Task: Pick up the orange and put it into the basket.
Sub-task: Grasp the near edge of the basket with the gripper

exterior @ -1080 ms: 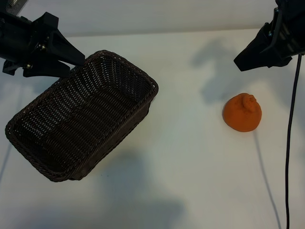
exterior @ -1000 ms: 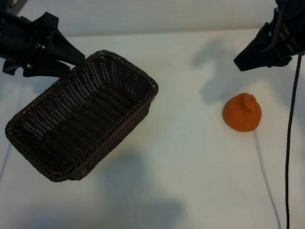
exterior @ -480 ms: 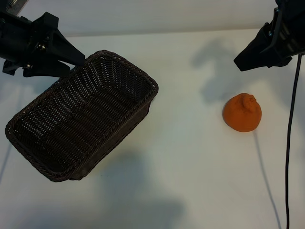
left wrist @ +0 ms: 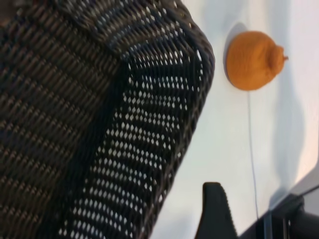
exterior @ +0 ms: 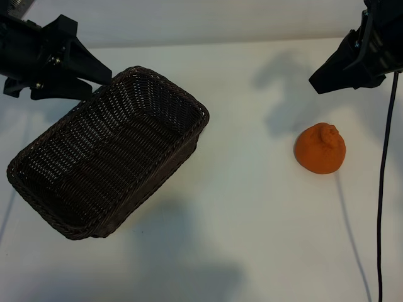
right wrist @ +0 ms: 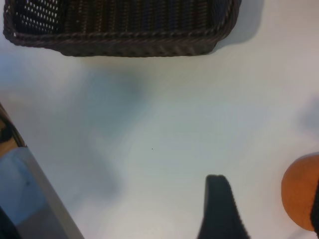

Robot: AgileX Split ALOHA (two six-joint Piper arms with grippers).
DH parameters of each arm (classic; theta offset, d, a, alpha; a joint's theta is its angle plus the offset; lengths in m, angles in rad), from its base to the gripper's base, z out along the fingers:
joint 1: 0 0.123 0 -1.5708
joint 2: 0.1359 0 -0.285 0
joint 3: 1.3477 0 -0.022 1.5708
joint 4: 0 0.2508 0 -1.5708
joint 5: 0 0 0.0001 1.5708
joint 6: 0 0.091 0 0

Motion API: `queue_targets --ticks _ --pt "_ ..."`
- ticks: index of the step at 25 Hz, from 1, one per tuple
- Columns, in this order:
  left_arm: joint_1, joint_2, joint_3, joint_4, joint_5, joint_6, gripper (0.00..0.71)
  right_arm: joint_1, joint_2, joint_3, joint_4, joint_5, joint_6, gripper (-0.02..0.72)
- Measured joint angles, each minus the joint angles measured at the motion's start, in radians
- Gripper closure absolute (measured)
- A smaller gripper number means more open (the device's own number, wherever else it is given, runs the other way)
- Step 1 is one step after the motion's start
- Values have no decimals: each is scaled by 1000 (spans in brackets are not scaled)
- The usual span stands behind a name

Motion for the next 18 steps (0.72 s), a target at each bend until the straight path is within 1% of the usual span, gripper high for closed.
queue_targets --ticks 3,7,10,15,18 --pt "0 0 0 0 -35 0 190 0 0 0 5 0 0 270" --pt "0 0 0 4 -43 12 190 0 0 0 26 0 0 270" --pt "0 0 0 38 -26 23 190 0 0 0 26 0 0 270" --pt "0 0 0 131 44 6 189 0 0 0 26 0 0 270" --pt "0 -7 0 158 45 -25 189 0 0 0 26 0 0 270"
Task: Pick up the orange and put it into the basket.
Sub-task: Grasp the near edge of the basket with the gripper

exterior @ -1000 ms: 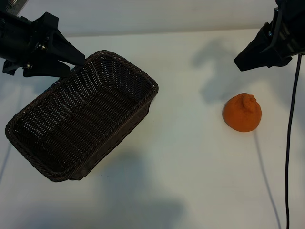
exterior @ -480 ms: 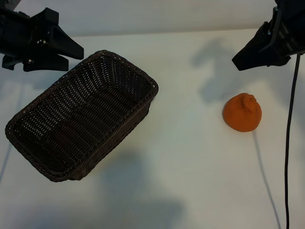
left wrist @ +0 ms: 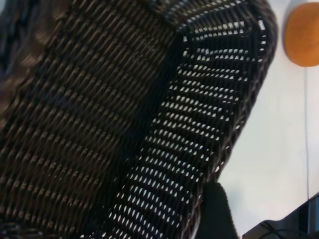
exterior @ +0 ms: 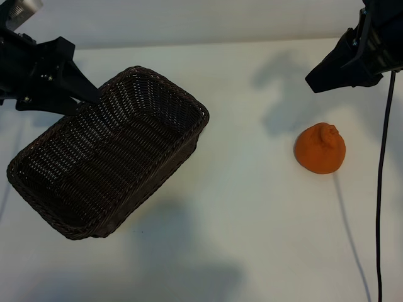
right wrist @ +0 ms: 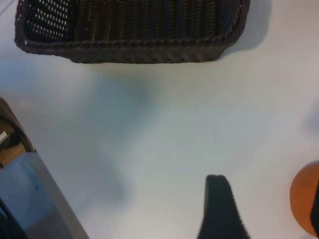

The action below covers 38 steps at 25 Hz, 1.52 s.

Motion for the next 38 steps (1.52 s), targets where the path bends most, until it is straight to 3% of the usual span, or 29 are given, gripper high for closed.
queue_targets --ticks 9,17,21,38 --pt "0 -134 0 80 1 -119 236 0 0 0 1 0 6 270" --pt "0 -222 1 386 1 -378 253 0 0 0 1 0 20 270" --pt "0 -222 4 479 1 -475 254 0 0 0 1 0 20 270" --pt "0 -215 39 516 1 -597 254 0 0 0 -4 -14 21 270"
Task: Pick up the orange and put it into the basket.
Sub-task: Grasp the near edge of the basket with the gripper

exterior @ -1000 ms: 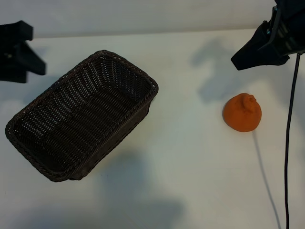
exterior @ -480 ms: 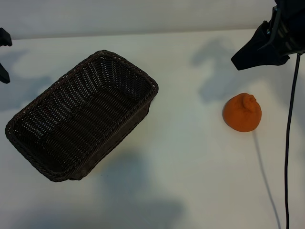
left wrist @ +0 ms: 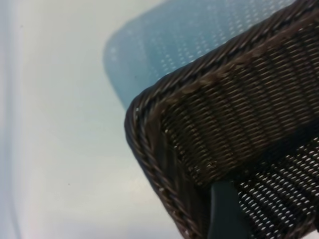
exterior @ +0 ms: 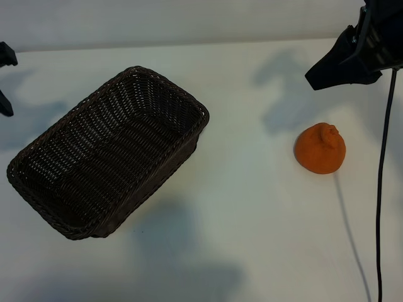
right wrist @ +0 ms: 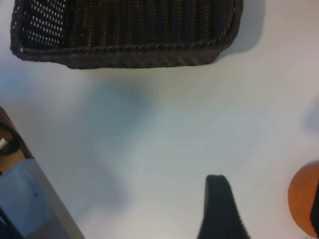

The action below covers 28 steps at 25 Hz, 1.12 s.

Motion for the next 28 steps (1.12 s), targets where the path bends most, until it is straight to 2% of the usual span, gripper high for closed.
queue_targets --ticks 8,21,28 --pt "0 3 72 38 0 -53 254 0 0 0 0 0 0 270" --pt "0 3 92 69 0 -115 254 0 0 0 0 0 0 270" --pt "0 3 194 76 -1 -121 254 0 0 0 -8 8 0 270"
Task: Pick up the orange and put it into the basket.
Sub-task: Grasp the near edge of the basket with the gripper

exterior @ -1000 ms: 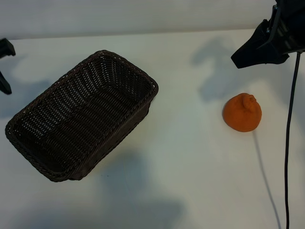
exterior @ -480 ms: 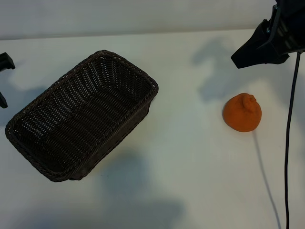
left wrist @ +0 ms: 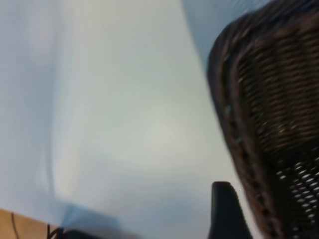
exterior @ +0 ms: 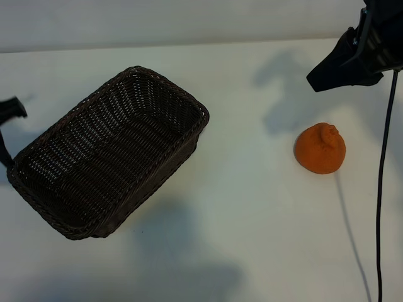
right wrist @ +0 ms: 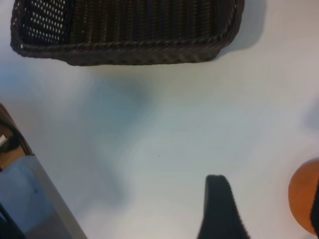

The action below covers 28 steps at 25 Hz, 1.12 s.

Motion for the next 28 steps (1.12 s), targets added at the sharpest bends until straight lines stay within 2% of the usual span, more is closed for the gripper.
queue_targets --ticks 11,22,28 --pt "0 0 50 6 -31 -6 254 0 0 0 -10 2 0 270" --pt "0 14 50 113 -65 -35 256 0 0 0 -11 2 0 270" --pt "0 70 65 110 -130 -41 256 0 0 0 -11 2 0 270"
